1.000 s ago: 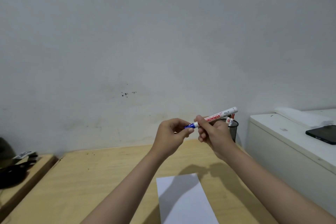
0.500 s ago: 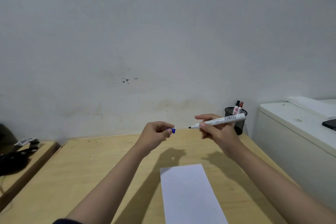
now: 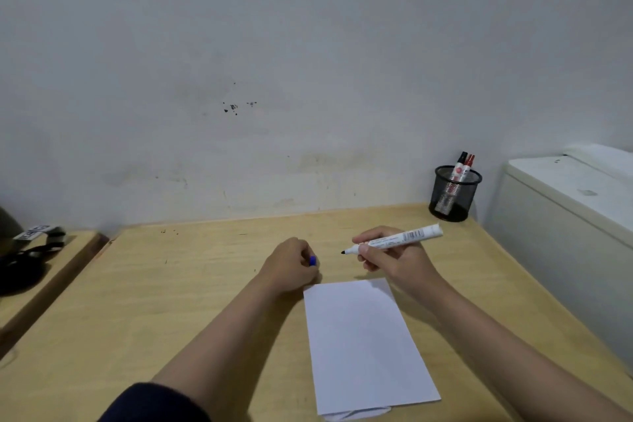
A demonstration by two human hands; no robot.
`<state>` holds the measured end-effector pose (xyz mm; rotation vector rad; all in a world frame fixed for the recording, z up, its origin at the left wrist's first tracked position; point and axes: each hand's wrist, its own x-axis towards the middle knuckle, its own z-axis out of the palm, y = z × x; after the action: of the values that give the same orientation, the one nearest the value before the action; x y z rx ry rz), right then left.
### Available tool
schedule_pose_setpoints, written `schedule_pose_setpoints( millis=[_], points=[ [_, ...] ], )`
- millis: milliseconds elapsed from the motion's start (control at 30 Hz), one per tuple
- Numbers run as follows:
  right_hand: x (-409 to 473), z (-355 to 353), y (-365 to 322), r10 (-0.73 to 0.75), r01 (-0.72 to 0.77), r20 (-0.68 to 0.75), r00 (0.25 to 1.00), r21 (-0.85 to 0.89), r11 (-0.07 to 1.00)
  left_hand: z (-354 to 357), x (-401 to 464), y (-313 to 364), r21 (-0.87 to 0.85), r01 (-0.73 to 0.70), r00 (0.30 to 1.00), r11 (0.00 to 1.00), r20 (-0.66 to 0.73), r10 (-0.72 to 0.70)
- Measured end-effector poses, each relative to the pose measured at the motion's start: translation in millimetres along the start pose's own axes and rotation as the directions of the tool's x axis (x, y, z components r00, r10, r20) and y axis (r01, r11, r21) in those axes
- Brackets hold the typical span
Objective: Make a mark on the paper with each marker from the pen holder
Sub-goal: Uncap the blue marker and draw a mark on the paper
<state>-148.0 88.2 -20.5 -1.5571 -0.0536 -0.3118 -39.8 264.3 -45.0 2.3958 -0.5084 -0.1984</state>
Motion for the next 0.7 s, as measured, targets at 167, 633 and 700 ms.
schedule_pose_setpoints(
  millis=[167,633,700],
  points=[
    [-1,6,2,0.023,-0.023,0.007,1.000,-0.012,1.000,-1,-6,-11,-0.182,0.047,0.998,0.982,0.046,-0.039],
    [3,58,27,0.211,-0.211,-0.020,0.977,-0.023,0.977,-2,-83,-36,-0.034,-0.193,0.977,0.981,-0.101,0.189],
    [0,62,38,0.213,-0.214,-0.035,0.977,-0.057,0.975,0,-83,-40,0.001,-0.234,0.968,0.972,-0.096,0.233]
  ],
)
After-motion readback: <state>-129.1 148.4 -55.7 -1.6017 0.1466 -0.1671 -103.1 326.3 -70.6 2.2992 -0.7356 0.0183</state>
